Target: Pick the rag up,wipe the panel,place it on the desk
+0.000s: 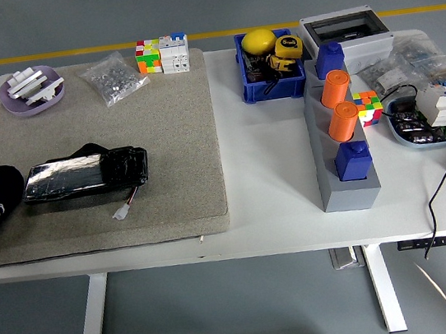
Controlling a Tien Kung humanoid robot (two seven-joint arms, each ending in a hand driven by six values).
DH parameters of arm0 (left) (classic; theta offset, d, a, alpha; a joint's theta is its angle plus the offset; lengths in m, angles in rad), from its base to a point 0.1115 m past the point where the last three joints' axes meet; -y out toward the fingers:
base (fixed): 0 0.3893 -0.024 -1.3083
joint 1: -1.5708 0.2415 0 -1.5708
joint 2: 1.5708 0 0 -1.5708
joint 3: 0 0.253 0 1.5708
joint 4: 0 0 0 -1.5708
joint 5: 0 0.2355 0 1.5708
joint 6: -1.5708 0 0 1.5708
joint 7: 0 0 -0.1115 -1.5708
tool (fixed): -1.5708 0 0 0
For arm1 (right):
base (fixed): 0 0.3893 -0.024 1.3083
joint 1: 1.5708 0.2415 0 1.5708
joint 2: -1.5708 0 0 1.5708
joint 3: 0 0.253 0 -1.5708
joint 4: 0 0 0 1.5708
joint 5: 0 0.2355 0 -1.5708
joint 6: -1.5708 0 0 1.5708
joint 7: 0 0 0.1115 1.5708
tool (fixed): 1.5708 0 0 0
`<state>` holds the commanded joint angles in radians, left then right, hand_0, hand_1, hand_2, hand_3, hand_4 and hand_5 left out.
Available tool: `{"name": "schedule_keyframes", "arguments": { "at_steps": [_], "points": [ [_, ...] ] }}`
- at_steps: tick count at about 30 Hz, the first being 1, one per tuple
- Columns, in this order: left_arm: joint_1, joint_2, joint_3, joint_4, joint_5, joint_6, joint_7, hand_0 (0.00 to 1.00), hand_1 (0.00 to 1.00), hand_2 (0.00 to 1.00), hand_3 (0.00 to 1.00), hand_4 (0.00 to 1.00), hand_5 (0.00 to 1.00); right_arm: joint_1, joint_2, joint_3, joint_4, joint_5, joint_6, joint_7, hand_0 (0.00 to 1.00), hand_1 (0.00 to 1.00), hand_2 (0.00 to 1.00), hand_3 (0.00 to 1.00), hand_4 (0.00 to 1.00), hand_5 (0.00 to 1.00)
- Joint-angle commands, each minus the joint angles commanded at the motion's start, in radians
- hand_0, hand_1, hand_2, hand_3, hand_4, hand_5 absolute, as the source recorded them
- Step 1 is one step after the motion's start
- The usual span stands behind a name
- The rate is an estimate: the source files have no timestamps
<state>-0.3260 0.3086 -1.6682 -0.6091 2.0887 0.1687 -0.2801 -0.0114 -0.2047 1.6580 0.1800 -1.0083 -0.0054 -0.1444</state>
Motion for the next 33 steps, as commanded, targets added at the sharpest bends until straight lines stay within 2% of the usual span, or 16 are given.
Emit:
{"name": "schedule_keyframes", "arguments": {
  "at_steps": [5, 6, 11, 12, 17, 18, 23, 24, 30, 33],
  "points": [
    [-0.005, -0.001, 0.003, 0.01, 0.005, 0.009, -0.001, 0.681, 0.821, 0.848, 0.648, 0.652, 0.14, -0.001, 0.001, 0.004, 0.0, 0.001, -0.001, 0.003, 0.761, 0.674, 0.695, 0.583, 0.998, 0.492],
    [-0.005, -0.002, 0.004, 0.01, 0.006, 0.011, -0.001, 0.446, 0.579, 0.823, 0.572, 0.277, 0.002, -0.001, 0.001, 0.004, 0.0, 0.002, -0.001, 0.003, 0.762, 0.669, 0.695, 0.582, 0.998, 0.492],
    [-0.004, -0.004, 0.013, 0.008, 0.013, 0.029, -0.003, 0.446, 0.579, 0.823, 0.572, 0.277, 0.002, -0.001, 0.003, 0.008, 0.0, 0.001, -0.001, 0.007, 0.762, 0.669, 0.695, 0.582, 0.998, 0.492],
    [-0.003, -0.005, 0.014, 0.007, 0.013, 0.032, -0.003, 0.318, 0.393, 0.798, 0.518, 0.002, 0.002, -0.001, 0.003, 0.01, 0.0, -0.001, -0.001, 0.008, 0.761, 0.668, 0.694, 0.582, 0.998, 0.492],
    [0.0, -0.007, 0.014, 0.014, 0.024, 0.058, -0.012, 0.318, 0.393, 0.798, 0.518, 0.002, 0.002, 0.001, 0.004, 0.019, 0.0, -0.008, -0.001, 0.016, 0.761, 0.668, 0.694, 0.582, 0.998, 0.492],
    [0.0, -0.007, 0.012, 0.015, 0.025, 0.066, -0.015, 0.339, 0.279, 0.703, 0.393, 0.002, 0.002, 0.001, 0.004, 0.02, 0.0, -0.008, -0.001, 0.017, 0.758, 0.666, 0.692, 0.582, 0.998, 0.491],
    [0.015, -0.009, -0.003, -0.011, 0.045, 0.08, -0.008, 0.339, 0.279, 0.703, 0.393, 0.002, 0.002, 0.002, 0.004, 0.021, 0.0, -0.009, -0.003, 0.019, 0.758, 0.666, 0.692, 0.582, 0.998, 0.491],
    [0.022, -0.009, -0.01, -0.03, 0.052, 0.079, 0.0, 0.309, 0.173, 0.643, 0.342, 0.002, 0.002, 0.002, 0.004, 0.021, 0.0, -0.009, -0.003, 0.018, 0.757, 0.666, 0.692, 0.579, 0.998, 0.491],
    [0.069, -0.012, -0.01, -0.191, 0.08, 0.057, 0.078, 0.299, 0.158, 0.638, 0.352, 0.002, 0.002, -0.002, 0.005, 0.026, 0.0, -0.009, -0.003, 0.017, 0.752, 0.665, 0.691, 0.58, 0.998, 0.49],
    [0.095, -0.023, -0.001, -0.286, 0.096, 0.048, 0.123, 0.299, 0.158, 0.638, 0.352, 0.002, 0.002, -0.001, 0.007, 0.03, 0.0, -0.012, -0.002, 0.019, 0.752, 0.665, 0.691, 0.58, 0.998, 0.49]
  ]
}}
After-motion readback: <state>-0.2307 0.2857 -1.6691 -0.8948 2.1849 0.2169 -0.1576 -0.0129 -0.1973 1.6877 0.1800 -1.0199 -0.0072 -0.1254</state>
